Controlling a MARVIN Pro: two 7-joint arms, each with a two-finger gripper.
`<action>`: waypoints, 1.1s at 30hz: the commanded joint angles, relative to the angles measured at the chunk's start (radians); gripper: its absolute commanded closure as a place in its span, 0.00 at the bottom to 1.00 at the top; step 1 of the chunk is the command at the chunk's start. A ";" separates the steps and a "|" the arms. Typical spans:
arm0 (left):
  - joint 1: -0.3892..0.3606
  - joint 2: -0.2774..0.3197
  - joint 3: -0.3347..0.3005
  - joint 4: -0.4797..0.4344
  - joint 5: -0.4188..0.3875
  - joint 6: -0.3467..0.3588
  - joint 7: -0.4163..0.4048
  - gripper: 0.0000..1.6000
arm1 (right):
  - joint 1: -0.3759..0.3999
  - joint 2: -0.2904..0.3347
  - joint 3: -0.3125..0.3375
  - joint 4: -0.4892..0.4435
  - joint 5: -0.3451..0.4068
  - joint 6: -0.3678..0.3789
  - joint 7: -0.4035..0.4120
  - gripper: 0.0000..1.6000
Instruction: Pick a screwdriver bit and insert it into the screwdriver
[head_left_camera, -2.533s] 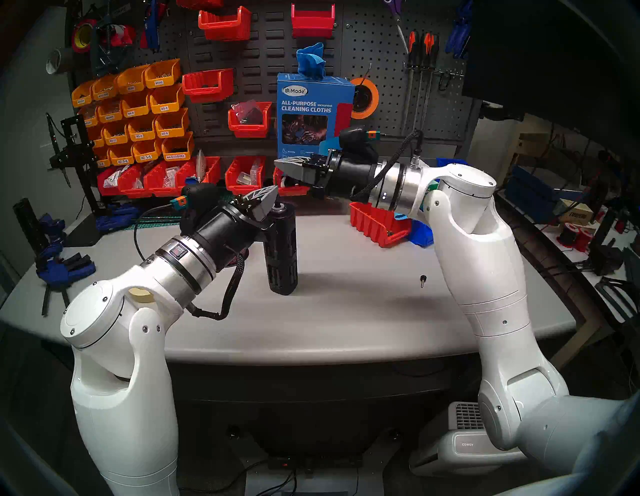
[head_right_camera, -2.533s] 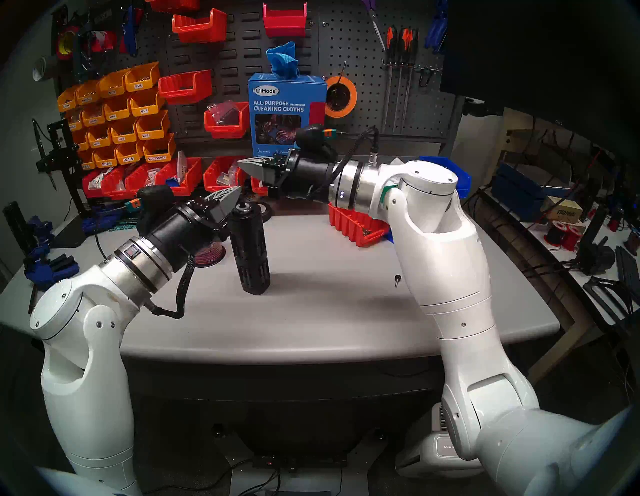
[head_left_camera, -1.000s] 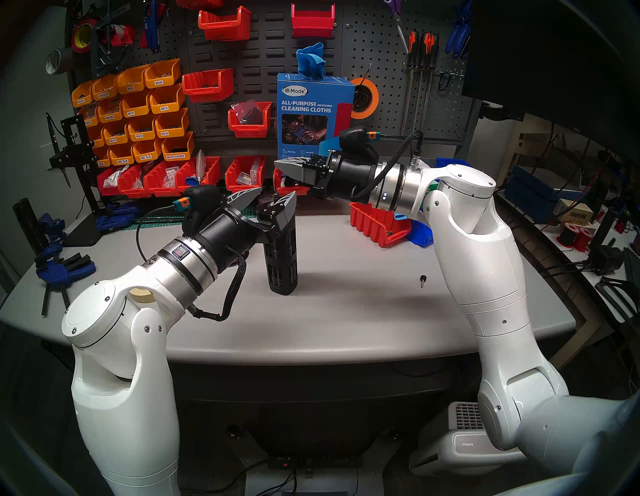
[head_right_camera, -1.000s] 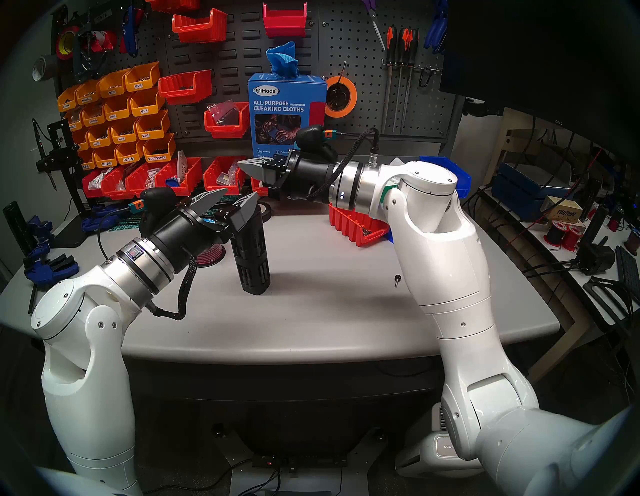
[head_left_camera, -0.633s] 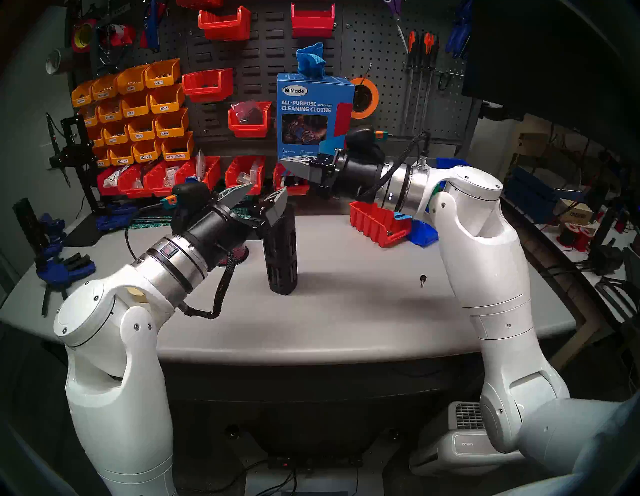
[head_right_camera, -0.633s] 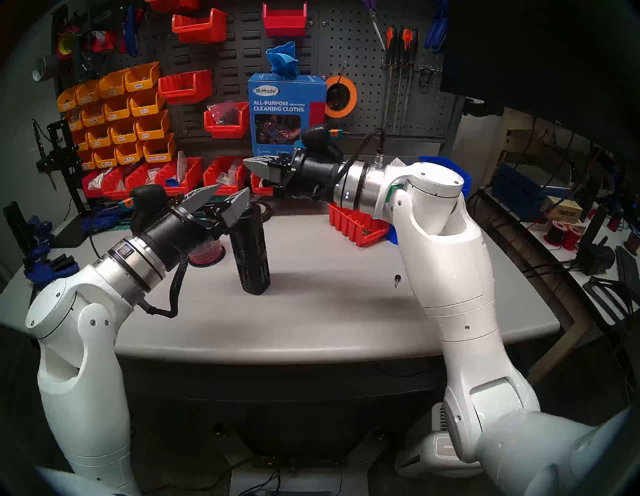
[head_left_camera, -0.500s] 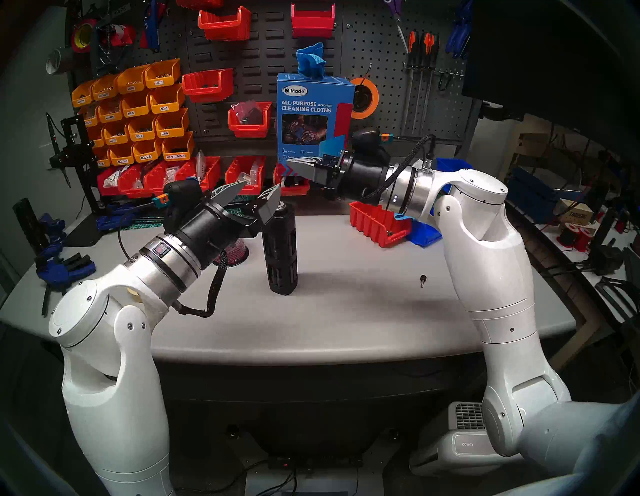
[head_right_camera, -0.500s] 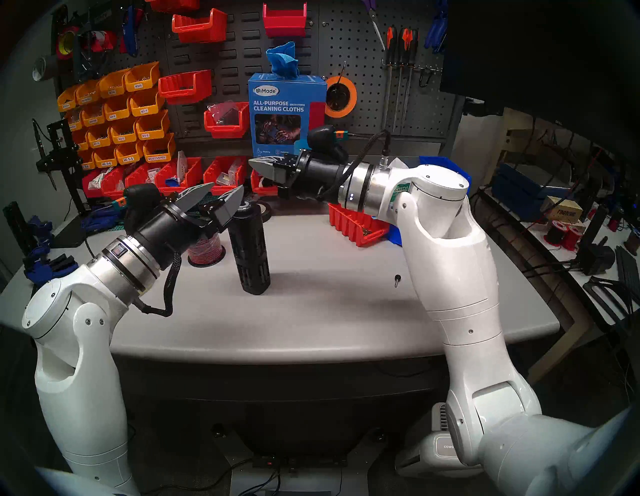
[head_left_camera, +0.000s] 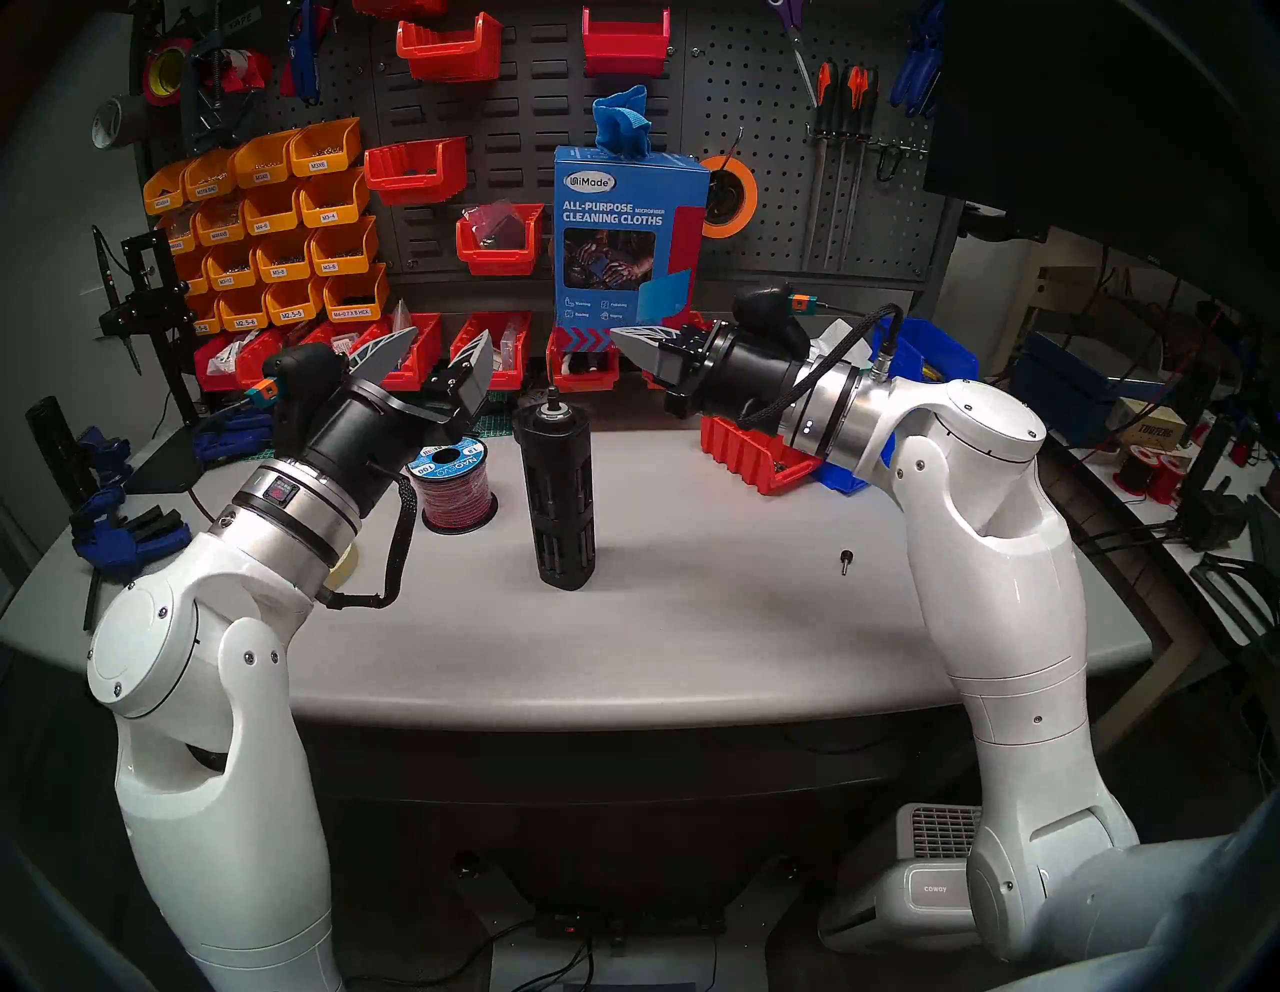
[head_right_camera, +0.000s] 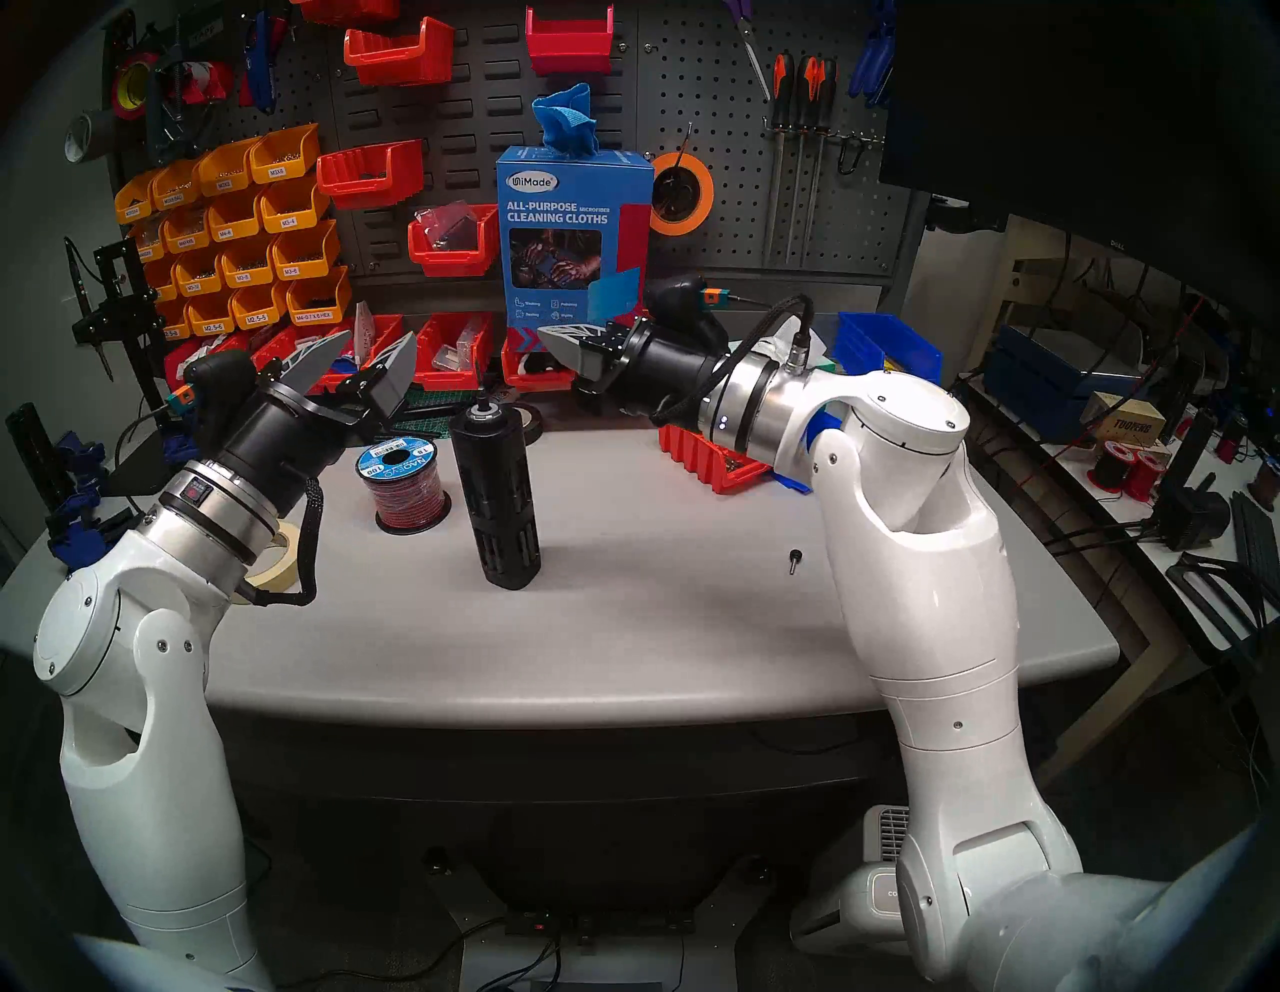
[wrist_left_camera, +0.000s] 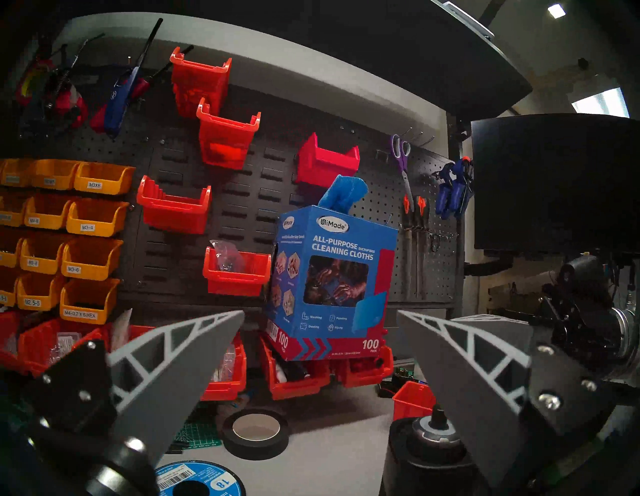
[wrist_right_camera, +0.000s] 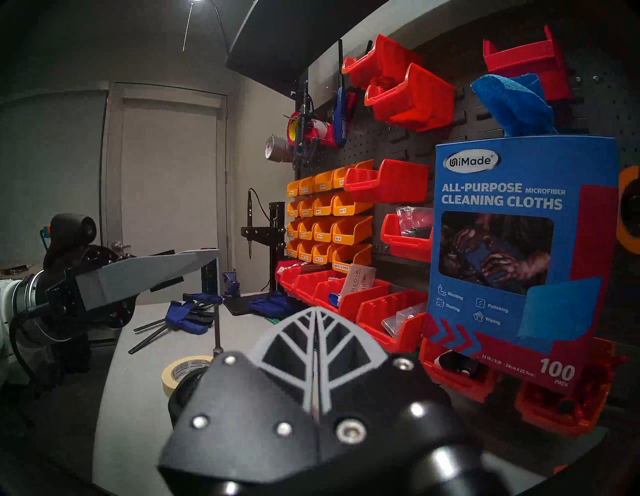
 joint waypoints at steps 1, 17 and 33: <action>0.046 -0.013 0.035 -0.026 0.064 -0.115 0.073 0.00 | -0.088 -0.026 0.027 -0.090 -0.032 -0.042 -0.077 0.86; 0.104 -0.023 0.097 0.018 0.192 -0.367 0.222 0.00 | -0.249 -0.072 0.058 -0.153 -0.100 -0.141 -0.201 0.53; 0.113 -0.023 0.114 0.065 0.233 -0.390 0.267 0.00 | -0.304 -0.098 0.064 -0.136 -0.128 -0.202 -0.232 0.00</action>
